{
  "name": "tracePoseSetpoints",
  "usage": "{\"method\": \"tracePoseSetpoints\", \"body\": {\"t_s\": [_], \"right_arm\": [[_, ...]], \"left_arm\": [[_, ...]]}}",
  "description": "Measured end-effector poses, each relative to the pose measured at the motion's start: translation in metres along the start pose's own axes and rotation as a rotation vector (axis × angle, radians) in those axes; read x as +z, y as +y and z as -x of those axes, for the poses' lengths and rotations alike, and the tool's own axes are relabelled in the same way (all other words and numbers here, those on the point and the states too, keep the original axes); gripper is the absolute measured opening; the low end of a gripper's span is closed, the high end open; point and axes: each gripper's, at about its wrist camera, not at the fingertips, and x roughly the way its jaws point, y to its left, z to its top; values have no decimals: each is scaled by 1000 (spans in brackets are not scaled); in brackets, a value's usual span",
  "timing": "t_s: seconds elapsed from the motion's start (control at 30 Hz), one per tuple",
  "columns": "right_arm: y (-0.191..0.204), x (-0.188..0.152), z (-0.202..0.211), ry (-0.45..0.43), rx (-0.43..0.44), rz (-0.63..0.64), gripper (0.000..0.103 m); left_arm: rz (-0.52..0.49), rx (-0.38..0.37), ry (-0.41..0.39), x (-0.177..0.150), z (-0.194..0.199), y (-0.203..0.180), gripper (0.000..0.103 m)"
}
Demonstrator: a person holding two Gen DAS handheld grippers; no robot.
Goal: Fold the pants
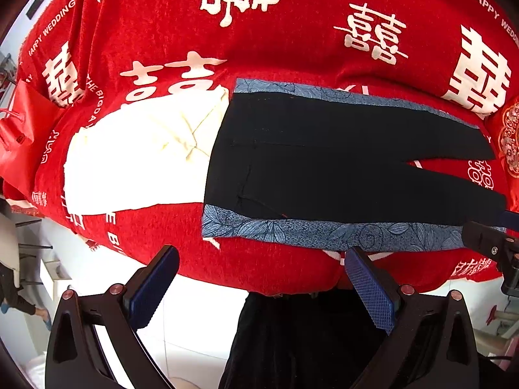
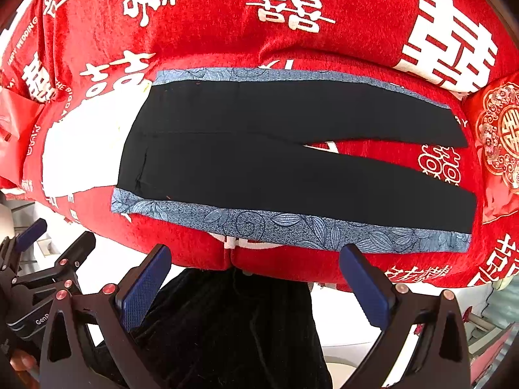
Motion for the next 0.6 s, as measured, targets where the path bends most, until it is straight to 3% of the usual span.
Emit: {"method": "tracePoseSetpoints", "body": {"t_s": [0.6], "right_arm": [[1, -3, 1, -4, 3, -1, 103]], "left_arm": [[1, 10, -1, -5, 1, 2, 103]]}}
